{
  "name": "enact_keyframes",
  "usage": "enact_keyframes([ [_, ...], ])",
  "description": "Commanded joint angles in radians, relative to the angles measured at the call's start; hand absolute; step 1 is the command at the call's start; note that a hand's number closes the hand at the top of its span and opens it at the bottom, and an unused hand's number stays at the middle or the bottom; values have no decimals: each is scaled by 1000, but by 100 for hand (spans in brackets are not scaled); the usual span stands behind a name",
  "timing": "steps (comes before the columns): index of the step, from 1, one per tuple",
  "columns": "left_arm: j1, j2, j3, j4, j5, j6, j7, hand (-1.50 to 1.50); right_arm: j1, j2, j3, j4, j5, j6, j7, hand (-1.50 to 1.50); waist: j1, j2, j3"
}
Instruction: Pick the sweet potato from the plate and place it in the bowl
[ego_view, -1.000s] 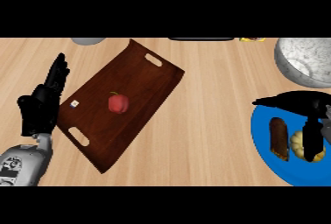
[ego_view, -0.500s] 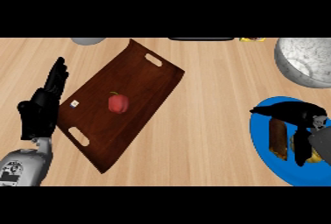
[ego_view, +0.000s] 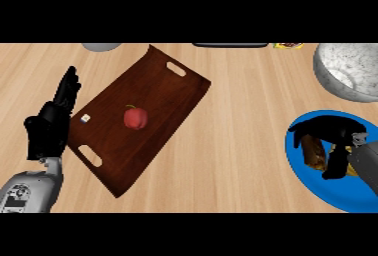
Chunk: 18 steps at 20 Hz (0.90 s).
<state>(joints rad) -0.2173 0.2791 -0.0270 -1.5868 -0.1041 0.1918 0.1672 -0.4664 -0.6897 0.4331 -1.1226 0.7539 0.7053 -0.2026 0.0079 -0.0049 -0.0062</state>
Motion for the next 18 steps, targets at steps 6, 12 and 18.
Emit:
enact_keyframes([
  [6, 7, 3, 35, -35, -17, -26, 18, 0, 45, 44, -34, 23, 75, -38, -95, 150, -6, 4, 6],
  [12, 69, 13, 59, -42, 2, -35, -9, 0, 211, 200, -19, -235, 20, -167, -56, 150, -31, -9, 5],
  [18, 51, 13, 63, -29, -13, -30, -2, 0, 435, 232, 36, -663, 22, -245, 34, 150, -46, -8, 5],
])
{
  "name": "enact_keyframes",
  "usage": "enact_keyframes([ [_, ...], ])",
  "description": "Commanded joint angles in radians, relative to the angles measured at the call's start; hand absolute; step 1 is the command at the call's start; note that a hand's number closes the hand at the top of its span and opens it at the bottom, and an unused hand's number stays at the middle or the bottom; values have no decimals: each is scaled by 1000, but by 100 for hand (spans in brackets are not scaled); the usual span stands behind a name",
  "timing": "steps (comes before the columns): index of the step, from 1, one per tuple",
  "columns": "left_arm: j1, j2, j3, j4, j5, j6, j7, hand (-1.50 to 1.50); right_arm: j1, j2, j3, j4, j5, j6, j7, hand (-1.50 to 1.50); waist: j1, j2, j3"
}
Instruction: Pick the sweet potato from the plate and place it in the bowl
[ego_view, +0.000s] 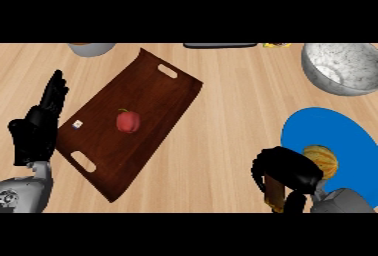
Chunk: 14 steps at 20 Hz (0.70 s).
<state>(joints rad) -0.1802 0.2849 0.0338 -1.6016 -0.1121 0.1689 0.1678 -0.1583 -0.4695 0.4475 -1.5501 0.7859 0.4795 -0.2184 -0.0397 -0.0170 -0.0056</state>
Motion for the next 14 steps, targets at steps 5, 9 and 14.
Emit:
enact_keyframes([
  [5, 6, 40, 45, 6, 24, -35, -11, 0, 330, -9, -112, -472, -186, -33, 37, 150, -11, 6, 4],
  [9, 17, 6, 33, 4, 8, -4, -8, 0, 427, 79, -190, -660, -312, -62, 112, 150, -14, 6, 4],
  [14, -17, -11, -6, -17, -17, -10, 25, 0, 377, 113, -415, -762, -464, -51, 282, 150, 23, 16, 5],
])
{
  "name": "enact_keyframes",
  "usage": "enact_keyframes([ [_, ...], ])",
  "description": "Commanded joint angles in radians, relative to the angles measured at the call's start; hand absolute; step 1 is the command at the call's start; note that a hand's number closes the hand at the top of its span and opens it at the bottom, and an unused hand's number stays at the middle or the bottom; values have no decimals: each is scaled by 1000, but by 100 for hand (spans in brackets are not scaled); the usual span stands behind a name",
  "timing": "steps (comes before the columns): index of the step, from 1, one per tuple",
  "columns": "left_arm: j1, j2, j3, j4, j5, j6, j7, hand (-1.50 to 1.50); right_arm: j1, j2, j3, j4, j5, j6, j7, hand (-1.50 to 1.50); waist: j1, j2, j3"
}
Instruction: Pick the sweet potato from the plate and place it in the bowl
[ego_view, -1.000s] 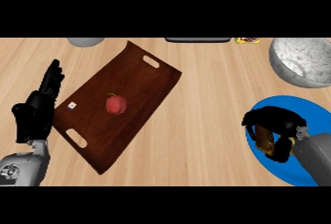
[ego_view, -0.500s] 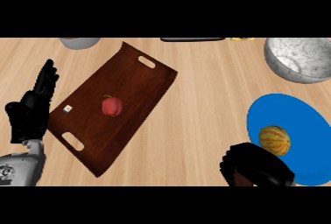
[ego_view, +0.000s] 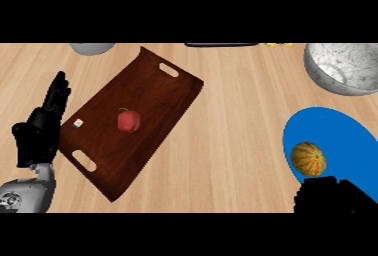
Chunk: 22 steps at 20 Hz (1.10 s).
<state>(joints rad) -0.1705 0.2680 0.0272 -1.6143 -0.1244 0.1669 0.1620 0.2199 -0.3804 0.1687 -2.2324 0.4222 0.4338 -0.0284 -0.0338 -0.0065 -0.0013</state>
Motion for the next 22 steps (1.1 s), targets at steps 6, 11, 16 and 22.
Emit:
enact_keyframes([
  [6, -85, -11, -20, -8, -7, -32, 61, 0, -156, -4, -349, 64, -195, -14, 154, 150, 32, 8, 1],
  [11, -52, -25, -11, 28, -22, -18, -10, 0, -400, -84, -523, 296, -343, 2, 198, 150, 40, 9, 1],
  [16, -15, -29, -17, -11, -33, -21, -10, 0, -545, -112, -557, 638, -266, -62, 38, 150, 56, 11, 2],
  [22, -120, -6, 19, 43, -7, -54, 45, 0, -719, -173, -561, 985, -121, -193, -160, 150, 64, 17, 3],
])
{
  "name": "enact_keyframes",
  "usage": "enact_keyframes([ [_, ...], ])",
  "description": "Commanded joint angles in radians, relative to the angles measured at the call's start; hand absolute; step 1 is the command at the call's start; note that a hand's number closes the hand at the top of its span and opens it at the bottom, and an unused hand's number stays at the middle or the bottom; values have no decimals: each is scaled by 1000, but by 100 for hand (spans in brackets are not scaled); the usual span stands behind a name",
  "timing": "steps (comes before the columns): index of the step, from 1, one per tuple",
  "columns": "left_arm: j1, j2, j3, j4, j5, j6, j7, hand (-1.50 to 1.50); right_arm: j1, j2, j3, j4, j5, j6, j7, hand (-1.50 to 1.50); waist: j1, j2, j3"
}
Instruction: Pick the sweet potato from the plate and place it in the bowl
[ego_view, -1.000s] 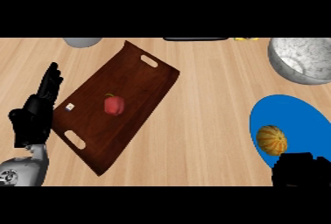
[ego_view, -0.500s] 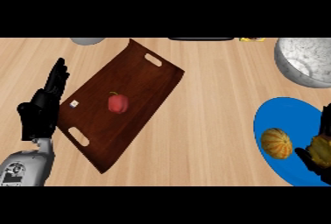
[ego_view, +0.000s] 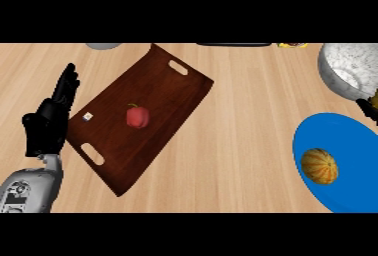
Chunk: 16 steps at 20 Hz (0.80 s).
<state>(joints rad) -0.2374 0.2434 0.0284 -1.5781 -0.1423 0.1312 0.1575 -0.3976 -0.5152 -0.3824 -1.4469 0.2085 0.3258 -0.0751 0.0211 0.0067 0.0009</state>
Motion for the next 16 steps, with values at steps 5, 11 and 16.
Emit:
enact_keyframes([
  [5, -11, -22, -15, 2, 1, -9, -9, 0, -201, -105, -19, 501, 213, -233, -320, 150, 38, 15, 2],
  [11, -12, -21, -34, -49, -7, -18, 22, 0, -272, -151, 2, 755, 361, -448, -439, 150, 58, 19, 4],
  [16, -3, -40, -56, -40, -34, -1, 11, 0, -371, -175, -6, 963, 399, -517, -476, 150, 72, 27, 5],
])
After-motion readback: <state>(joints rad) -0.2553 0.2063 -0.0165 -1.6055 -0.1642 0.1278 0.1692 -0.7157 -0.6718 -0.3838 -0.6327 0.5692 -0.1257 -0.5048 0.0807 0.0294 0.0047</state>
